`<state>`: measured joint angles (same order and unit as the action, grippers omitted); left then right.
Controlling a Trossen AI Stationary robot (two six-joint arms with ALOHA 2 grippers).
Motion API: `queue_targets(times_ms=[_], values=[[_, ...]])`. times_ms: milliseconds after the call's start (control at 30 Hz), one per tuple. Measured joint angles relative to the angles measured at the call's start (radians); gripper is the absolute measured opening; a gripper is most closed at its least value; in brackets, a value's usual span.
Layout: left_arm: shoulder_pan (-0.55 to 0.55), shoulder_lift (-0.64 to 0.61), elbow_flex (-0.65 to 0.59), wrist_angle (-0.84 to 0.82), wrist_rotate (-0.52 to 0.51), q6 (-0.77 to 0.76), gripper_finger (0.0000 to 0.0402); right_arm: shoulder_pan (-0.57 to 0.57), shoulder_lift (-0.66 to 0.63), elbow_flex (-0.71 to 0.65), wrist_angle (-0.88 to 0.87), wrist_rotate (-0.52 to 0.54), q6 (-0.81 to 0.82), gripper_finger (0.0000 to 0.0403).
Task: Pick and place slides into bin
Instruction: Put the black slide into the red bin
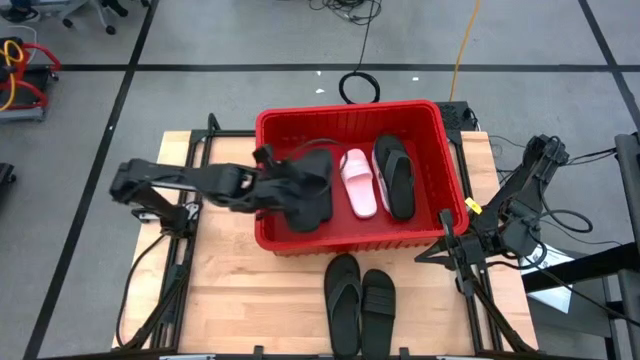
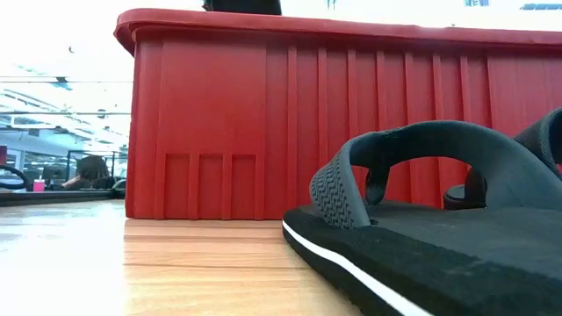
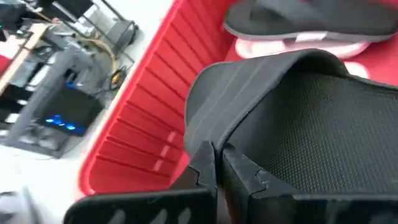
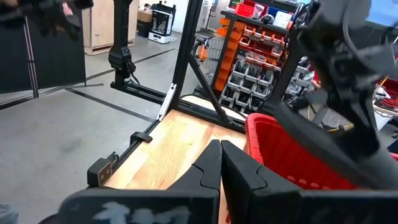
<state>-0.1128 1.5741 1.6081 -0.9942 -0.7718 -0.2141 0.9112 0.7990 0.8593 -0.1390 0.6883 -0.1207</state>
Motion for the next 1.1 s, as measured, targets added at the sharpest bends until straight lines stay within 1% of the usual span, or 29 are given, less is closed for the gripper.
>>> queue_targets(times_ms=[67,167,367,433,633,767,967,1100], values=[[0.018,0.039,0.000,-0.004,-0.020,0.017,0.0000,0.000,0.000,0.000,0.000,0.000,0.000,0.0000],[0.040,0.094,0.000,-0.040,-0.018,0.017,0.0000,0.000,0.000,0.000,0.000,0.000,0.000,0.0000],[0.077,0.171,0.000,-0.205,-0.037,-0.121,0.0000,0.000,0.000,0.000,0.000,-0.001,0.001,0.0000],[0.087,0.194,0.000,-0.237,-0.041,-0.141,0.0000,0.000,0.000,0.000,0.000,-0.001,0.001,0.0000],[0.105,0.247,0.000,-0.242,-0.042,-0.144,0.0000,0.000,0.000,0.000,-0.001,-0.003,0.001,0.0000],[0.115,0.266,0.000,-0.273,-0.040,-0.165,0.0000,0.000,0.000,0.000,0.000,-0.004,0.000,0.0000],[0.120,0.266,0.000,-0.387,-0.030,-0.180,0.0000,0.000,0.000,0.000,0.000,-0.004,0.000,0.0000],[0.120,0.266,0.000,-0.388,-0.008,-0.168,0.0000,0.000,0.000,0.000,0.000,-0.004,-0.004,0.0000]])
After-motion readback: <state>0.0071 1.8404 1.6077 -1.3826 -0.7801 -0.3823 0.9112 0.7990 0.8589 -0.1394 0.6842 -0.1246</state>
